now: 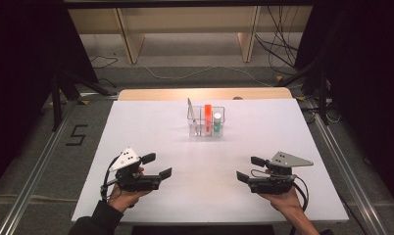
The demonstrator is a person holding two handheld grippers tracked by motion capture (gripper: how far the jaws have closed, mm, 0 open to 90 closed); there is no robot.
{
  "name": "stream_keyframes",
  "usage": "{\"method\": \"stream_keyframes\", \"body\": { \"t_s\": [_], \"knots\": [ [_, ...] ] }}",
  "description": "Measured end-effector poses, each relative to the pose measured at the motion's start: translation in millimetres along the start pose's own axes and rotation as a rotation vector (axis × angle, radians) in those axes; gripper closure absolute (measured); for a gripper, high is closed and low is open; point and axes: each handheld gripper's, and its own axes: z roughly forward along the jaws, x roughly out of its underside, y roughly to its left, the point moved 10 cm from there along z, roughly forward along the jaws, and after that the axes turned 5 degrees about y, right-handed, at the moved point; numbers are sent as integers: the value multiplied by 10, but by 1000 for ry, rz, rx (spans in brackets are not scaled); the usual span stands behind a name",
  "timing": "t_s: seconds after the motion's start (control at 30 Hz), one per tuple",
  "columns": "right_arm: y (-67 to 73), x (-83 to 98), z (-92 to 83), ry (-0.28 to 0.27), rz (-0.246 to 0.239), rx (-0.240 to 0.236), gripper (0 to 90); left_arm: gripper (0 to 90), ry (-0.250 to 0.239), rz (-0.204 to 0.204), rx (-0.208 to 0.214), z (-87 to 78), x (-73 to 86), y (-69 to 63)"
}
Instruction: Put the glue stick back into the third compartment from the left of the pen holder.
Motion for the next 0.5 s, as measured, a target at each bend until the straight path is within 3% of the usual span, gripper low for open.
{"method": "stream_keyframes", "body": {
  "t_s": [0.5],
  "knots": [
    [-41, -7, -8, -7, 8, 8, 197, 155, -7, -4, -2, -5, -14, 6]
  ]
}}
